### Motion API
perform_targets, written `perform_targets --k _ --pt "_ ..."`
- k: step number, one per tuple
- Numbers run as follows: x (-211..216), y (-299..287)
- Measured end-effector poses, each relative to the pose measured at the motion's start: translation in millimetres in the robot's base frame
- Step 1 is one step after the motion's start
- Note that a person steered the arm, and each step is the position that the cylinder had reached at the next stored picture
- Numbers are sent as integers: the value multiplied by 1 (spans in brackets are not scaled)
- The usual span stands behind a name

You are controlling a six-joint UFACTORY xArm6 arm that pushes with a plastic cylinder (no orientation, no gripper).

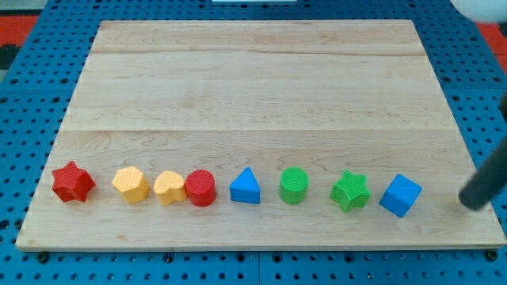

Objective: Slide the yellow heart to the center

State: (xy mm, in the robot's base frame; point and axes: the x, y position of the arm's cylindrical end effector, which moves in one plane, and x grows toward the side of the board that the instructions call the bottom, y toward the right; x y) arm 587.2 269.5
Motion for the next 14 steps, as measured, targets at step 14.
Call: perform_targets --k 14 --pt "-111 -281"
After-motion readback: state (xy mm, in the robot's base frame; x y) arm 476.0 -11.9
